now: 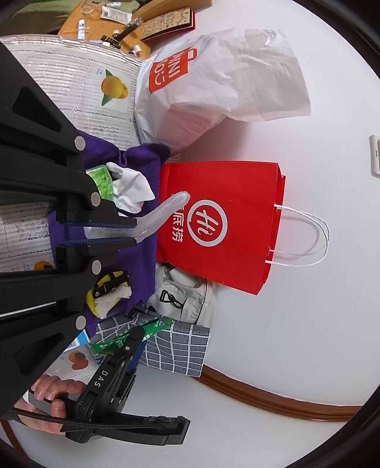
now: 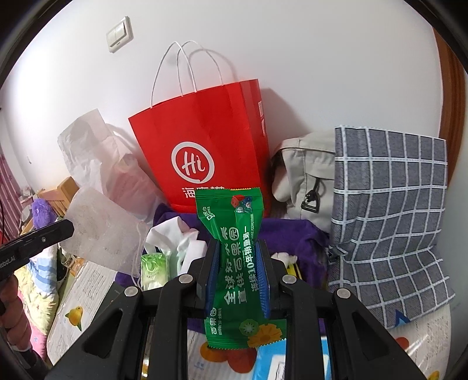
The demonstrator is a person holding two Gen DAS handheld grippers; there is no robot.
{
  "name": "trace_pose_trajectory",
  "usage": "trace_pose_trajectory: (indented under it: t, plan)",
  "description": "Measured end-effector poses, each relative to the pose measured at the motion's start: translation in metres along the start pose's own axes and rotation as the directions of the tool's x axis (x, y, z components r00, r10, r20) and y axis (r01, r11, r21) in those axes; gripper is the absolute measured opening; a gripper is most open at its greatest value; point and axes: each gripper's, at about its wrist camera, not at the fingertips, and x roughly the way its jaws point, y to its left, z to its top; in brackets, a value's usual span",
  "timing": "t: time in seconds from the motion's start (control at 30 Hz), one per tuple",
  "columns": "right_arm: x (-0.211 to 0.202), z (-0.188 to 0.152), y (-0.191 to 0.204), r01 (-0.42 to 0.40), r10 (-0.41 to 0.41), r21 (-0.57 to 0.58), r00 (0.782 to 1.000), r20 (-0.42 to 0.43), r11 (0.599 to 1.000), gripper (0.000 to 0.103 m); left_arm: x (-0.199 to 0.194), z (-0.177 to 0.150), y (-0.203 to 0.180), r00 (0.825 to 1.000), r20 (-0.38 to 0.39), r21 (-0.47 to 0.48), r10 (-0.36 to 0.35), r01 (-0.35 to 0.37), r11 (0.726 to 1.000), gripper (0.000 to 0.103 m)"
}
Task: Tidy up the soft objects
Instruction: 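Carry the clear bag with the left tool while the right tool carries the green packet to the purple towel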
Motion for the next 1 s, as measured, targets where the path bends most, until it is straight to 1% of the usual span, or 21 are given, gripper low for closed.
trace_pose_trajectory:
  t: [0.37,0.57,0.7,0.8,0.93,1.0]
  plan:
    - [0.028,0.005,-0.01,-0.007,0.007,0.011,1.0,-0.028,1.0,0.024,0.039,0.004,0.006,0.999,-0.013,-0.039,-0.035,0.034,0.999,0.007]
    - [0.048,-0.002,-0.02,0.003,-0.002,0.021,0.996,-0.086,1.0,0.024,0.063,0.009,0.005,0.997,-0.019,-0.057,-0.069,0.068,0.996,0.007]
    - [0.063,-0.008,-0.024,0.014,-0.012,0.019,0.993,-0.12,1.0,0.024,0.084,0.007,0.004,0.995,-0.04,-0.063,-0.087,0.085,0.994,0.007]
    - [0.078,-0.014,-0.024,0.021,-0.02,0.006,0.988,-0.153,1.0,0.024,0.1,0.005,0.005,0.993,-0.071,-0.06,-0.096,0.092,0.994,0.007]
    - [0.099,-0.023,-0.025,0.02,-0.02,-0.002,0.977,-0.212,1.0,0.024,0.117,0.001,0.009,0.987,-0.103,-0.057,-0.124,0.119,0.991,0.007]
    - [0.108,-0.027,-0.027,0.005,-0.001,0.014,0.97,-0.243,1.0,0.024,0.126,-0.001,0.013,0.984,-0.116,-0.068,-0.134,0.127,0.99,0.007]
